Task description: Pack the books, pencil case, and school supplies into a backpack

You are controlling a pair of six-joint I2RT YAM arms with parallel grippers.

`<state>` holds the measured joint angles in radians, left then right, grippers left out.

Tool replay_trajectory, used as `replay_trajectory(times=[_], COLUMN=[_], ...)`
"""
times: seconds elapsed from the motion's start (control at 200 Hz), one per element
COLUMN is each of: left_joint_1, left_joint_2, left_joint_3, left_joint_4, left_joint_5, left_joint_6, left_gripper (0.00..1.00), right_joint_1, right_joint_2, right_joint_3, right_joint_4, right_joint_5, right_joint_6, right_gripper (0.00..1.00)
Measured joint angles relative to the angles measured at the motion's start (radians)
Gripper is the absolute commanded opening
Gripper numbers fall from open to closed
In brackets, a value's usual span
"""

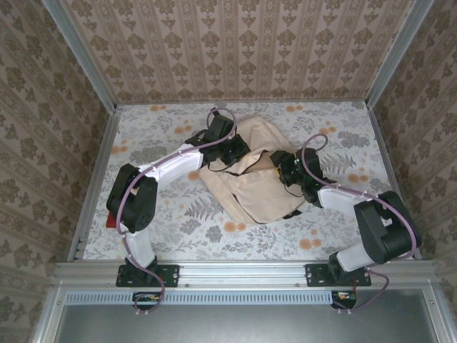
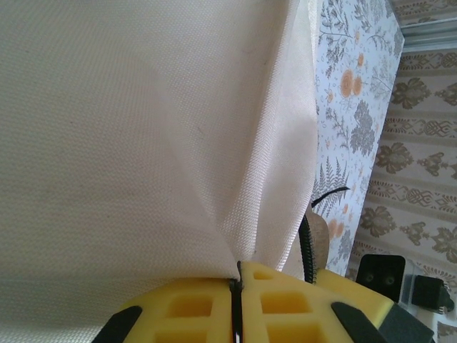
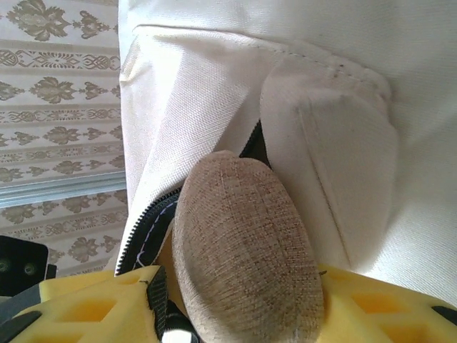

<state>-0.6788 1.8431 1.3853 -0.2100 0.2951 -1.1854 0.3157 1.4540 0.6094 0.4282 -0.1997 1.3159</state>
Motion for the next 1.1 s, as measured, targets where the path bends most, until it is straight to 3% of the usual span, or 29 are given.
replay_trajectory(times=[0.355, 0.665, 0.95, 1.1], left_joint_1=[0.001, 0.007, 0.013, 0.013], left_joint_2=[0.0, -0.001, -0.006, -0.017], left_joint_3=[0.0, -0.01, -0.034, -0.035], left_joint_4=[0.002, 0.002, 0.002, 0.0], left_joint_5=[0.039, 0.073, 0.08, 0.079], left_joint_6=[0.03, 0.08, 0.098, 0.109], left_gripper=[0.05, 0.05, 0.05, 0.06], right_joint_1=[-0.024, -0.025, -0.034, -0.038], right_joint_2=[0.024, 0.198, 0.275, 0.233], right_joint_3=[0.029, 0.069, 0.104, 0.079], right_joint_4=[-0.059, 0.151, 0.228, 0.185], right_joint_5=[-0.096, -0.235, -0.309, -0.306], right_joint_6=[-0.006, 0.04, 0.038, 0.007], right_gripper=[0.28, 0.28, 0.41, 0.35])
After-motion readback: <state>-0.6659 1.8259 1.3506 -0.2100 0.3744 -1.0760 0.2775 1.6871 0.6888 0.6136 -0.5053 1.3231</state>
